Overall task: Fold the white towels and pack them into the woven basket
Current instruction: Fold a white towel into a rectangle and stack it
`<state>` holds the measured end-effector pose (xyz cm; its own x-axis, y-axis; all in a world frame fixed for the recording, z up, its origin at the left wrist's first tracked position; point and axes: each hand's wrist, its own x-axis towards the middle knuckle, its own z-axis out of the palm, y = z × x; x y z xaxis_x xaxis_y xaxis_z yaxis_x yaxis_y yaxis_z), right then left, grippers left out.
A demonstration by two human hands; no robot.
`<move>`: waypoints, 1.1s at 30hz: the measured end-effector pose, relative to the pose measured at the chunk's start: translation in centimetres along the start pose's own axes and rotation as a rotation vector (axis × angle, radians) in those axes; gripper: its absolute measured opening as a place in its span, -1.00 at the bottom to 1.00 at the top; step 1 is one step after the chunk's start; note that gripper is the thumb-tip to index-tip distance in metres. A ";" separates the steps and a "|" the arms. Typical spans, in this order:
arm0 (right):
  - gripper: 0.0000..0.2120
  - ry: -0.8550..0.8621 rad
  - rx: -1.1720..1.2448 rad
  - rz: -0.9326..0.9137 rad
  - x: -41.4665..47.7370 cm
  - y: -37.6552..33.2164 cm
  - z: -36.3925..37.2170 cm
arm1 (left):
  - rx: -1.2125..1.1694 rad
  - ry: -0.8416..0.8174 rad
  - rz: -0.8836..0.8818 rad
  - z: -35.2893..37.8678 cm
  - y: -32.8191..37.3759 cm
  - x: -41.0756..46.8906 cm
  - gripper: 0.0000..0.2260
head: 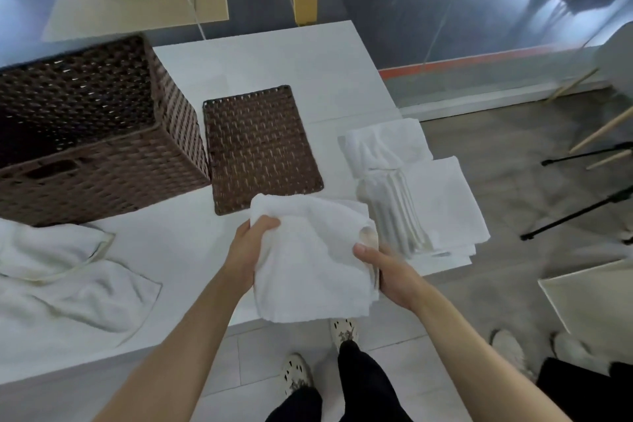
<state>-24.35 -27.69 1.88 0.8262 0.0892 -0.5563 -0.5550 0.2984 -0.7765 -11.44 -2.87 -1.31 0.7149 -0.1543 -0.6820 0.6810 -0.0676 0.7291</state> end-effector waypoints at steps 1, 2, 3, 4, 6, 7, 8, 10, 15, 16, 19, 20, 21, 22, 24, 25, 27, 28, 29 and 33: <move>-0.36 0.021 -0.059 -0.012 0.3 -0.5 -0.3 | -0.010 -0.010 -0.012 0.3 0.1 0.6 -0.43; -0.50 0.076 -0.132 -0.039 1.0 -0.8 -0.6 | -0.027 -0.016 -0.014 0.6 0.1 1.2 -0.49; -0.62 0.165 -0.197 -0.071 2.0 -1.1 -0.9 | -0.059 -0.034 -0.016 1.0 0.1 1.8 -0.57; -0.69 0.274 -0.262 -0.102 3.2 -1.0 -1.5 | -0.085 -0.053 -0.028 1.6 -0.1 2.3 -0.62; -0.67 0.457 -0.514 -0.075 5.6 -0.2 -2.8 | -0.037 -0.052 -0.072 2.4 -1.7 3.8 -0.55; -0.55 0.487 -0.749 -0.009 6.8 0.8 -3.5 | 0.083 -0.018 -0.111 2.8 -2.8 4.7 -0.46; -0.38 0.461 -1.026 0.074 7.8 2.3 -4.2 | 0.241 0.013 -0.159 3.1 -4.0 5.5 -0.35; -0.16 0.385 -1.490 0.087 9.1 5.4 -5.1 | 0.468 0.059 -0.204 3.4 -6.3 6.7 -0.20; -0.30 0.081 -1.666 -0.320 11.8 9.1 -5.9 | 0.658 0.125 -0.025 4.8 -8.2 9.2 -0.04; -0.31 0.045 -1.677 -0.252 12.1 9.5 -6.3 | 0.705 0.116 -0.006 5.3 -8.1 9.6 -0.03; -0.32 0.092 -1.696 -0.170 12.0 10.3 -7.8 | 0.819 0.088 0.027 6.8 -7.7 10.4 0.01; -0.33 0.101 -1.697 -0.181 11.8 10.3 -8.1 | 0.879 0.100 0.036 7.3 -7.5 10.3 0.02; -0.33 0.102 -1.703 -0.198 11.7 10.3 -8.4 | 0.960 0.120 0.068 7.7 -7.5 10.2 0.04; -0.33 0.108 -1.718 -0.212 11.8 10.1 -8.5 | 1.063 0.144 0.130 8.0 -7.4 10.0 0.06; -0.28 0.141 -1.717 -0.238 12.3 9.5 -8.4 | 1.285 0.149 0.287 7.9 -7.4 10.1 0.05; -0.24 0.136 -1.710 -0.240 12.5 9.2 -8.3 | 1.359 0.117 0.313 7.6 -7.2 10.3 0.01; -0.17 0.023 -1.727 -0.188 12.8 9.2 -8.5 | 1.383 0.051 0.230 7.0 -6.6 10.8 -0.07; -0.14 -0.037 -1.743 -0.149 12.8 9.3 -8.7 | 1.374 0.031 0.184 6.9 -6.3 11.0 -0.09; -0.10 -0.071 -1.759 -0.130 12.6 9.3 -9.0 | 1.356 0.015 0.158 6.9 -6.2 11.2 -0.09; -0.08 -0.085 -1.754 -0.066 12.3 7.5 -8.3 | 1.222 -0.041 0.116 7.4 -6.3 10.9 0.00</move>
<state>-19.17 -32.28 -13.25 0.8202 0.1820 -0.5423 0.0841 -0.9761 -0.2004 -9.08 -11.45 -12.90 0.7410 -0.2503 -0.6231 0.0014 -0.9273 0.3743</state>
